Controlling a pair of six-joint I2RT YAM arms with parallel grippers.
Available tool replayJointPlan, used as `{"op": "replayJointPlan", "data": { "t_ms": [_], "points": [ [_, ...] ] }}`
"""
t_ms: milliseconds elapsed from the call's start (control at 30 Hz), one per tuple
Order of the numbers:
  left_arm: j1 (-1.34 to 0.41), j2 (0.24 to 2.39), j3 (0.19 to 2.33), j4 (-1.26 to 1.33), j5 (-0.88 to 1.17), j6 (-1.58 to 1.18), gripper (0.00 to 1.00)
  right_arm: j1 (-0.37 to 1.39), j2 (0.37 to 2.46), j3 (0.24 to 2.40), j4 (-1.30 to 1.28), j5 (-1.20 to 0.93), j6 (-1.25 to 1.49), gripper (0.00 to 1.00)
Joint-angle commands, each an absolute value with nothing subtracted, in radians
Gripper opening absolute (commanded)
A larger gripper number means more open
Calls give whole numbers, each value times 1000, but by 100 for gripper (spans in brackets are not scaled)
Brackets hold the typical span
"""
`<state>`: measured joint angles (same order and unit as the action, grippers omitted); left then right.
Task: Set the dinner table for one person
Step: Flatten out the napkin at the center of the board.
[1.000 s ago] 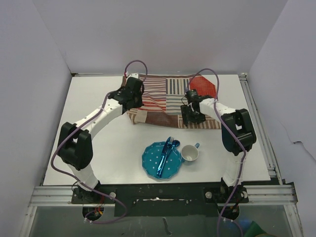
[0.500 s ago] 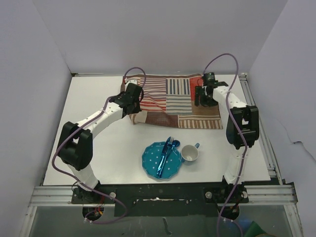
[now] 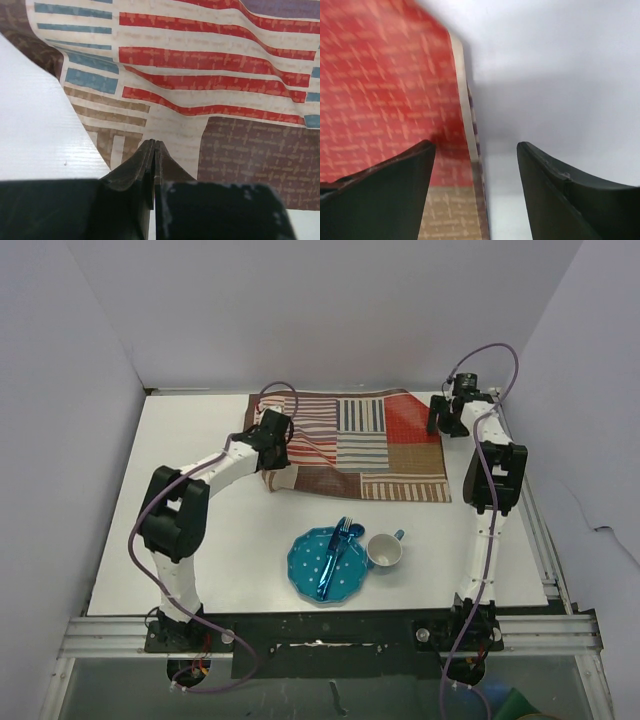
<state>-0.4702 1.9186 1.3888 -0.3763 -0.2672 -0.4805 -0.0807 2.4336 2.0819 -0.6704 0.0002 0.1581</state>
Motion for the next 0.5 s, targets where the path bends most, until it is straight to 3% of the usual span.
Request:
{"op": "replayJointPlan", "data": {
  "t_ms": [0,467],
  "points": [
    [-458,1946,1472,-307,-245,-459,0,-116,2483,2225,-673,-153,145,67],
    [-456,2039,1484,-307,-234,-451,0,-178,2586,2310,-674,-686,94,61]
  ]
}}
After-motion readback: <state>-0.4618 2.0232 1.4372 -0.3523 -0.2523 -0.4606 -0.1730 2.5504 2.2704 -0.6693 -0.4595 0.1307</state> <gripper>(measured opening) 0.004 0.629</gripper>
